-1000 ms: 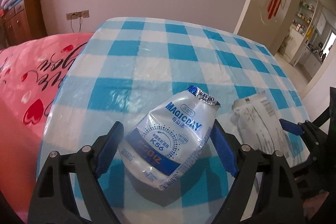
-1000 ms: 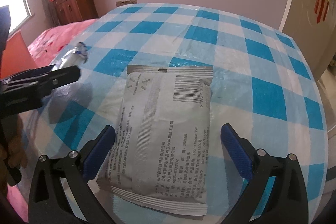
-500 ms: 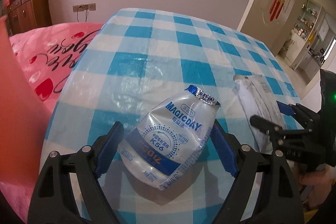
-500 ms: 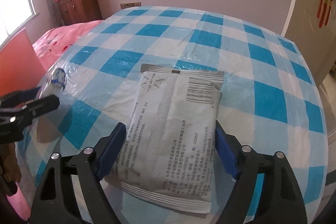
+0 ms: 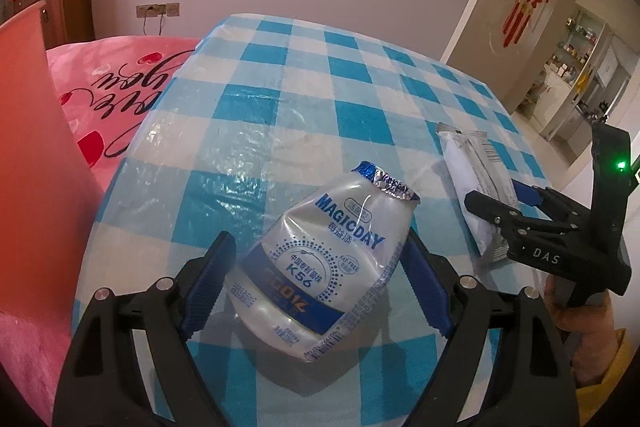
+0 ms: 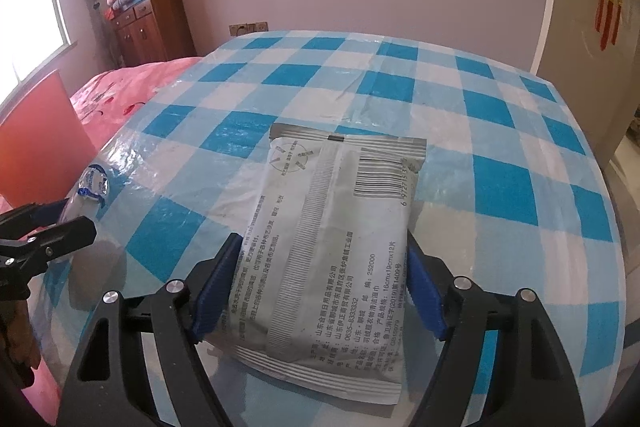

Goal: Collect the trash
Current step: 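Lift and carry the milk bottle and paper packet over the orange bucket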

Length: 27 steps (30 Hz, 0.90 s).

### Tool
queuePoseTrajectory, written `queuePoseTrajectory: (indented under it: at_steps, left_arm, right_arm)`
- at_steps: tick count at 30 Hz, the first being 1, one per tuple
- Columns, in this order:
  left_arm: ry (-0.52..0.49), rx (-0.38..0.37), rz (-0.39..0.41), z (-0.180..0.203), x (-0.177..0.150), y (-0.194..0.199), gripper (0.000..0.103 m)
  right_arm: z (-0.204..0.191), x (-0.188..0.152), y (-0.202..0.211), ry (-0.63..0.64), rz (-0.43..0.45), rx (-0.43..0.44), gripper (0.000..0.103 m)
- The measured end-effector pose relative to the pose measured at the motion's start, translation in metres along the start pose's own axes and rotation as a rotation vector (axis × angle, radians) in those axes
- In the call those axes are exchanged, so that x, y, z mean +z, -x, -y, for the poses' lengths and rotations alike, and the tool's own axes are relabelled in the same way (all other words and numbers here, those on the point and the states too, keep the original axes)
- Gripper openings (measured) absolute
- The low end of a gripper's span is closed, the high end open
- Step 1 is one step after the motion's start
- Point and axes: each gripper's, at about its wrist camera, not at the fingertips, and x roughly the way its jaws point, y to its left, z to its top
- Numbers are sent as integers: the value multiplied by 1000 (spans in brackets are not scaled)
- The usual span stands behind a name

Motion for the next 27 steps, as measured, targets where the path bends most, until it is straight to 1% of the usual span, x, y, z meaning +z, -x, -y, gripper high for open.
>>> queuePoseTrajectory:
  at_steps: [7, 18, 27]
  left_arm:
    - [-4, -25, 16, 2, -4, 14, 83]
    - [-5, -48, 56, 0, -4, 38, 83]
    - [-11, -46, 115, -1, 4, 72, 83]
  right_arm:
    - [-7, -5, 8, -17, 5, 15, 76]
    - [-20, 1, 33, -36, 23, 57, 76]
    - [-38, 15, 51, -43, 34, 124, 76]
